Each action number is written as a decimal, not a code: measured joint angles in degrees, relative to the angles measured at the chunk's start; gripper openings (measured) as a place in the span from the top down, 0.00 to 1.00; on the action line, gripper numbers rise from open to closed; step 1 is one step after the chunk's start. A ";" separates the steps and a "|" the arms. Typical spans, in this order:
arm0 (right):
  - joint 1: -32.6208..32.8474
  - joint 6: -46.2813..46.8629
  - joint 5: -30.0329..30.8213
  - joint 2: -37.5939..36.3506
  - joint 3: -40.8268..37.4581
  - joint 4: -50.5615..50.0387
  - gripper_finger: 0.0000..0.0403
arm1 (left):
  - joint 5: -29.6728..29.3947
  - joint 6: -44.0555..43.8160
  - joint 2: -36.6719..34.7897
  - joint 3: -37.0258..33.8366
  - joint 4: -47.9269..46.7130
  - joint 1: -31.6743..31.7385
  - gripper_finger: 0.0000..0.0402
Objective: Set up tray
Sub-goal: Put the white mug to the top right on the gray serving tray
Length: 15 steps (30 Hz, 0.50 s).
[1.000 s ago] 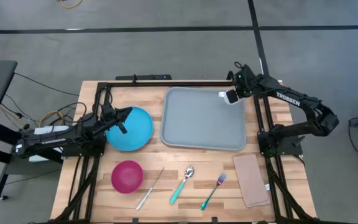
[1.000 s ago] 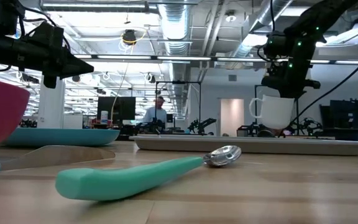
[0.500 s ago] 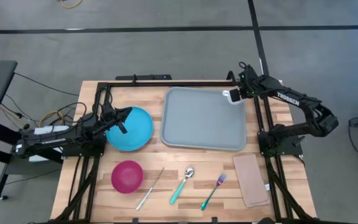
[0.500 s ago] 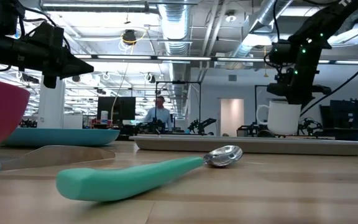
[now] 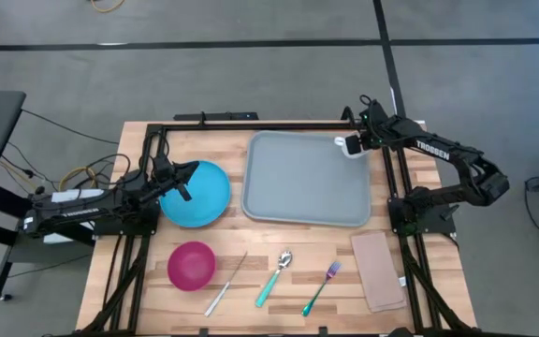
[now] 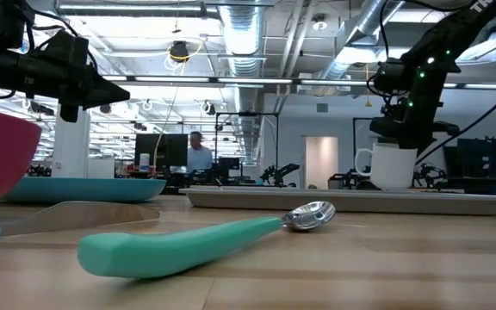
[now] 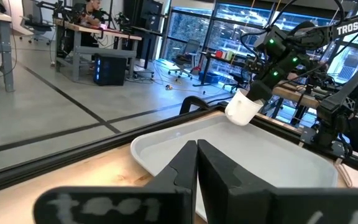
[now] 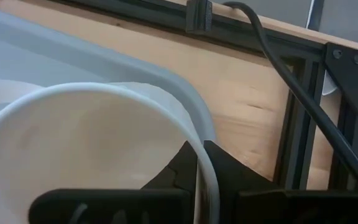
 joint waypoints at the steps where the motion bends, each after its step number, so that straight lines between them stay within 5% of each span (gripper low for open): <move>1: 0.00 -0.01 0.00 0.00 0.00 0.01 0.96 | 0.01 0.00 -0.01 0.00 0.00 -0.01 1.00; 15: 0.09 1.50 0.00 1.18 0.02 -0.15 0.96 | 0.02 -0.01 0.02 0.00 0.00 -0.02 1.00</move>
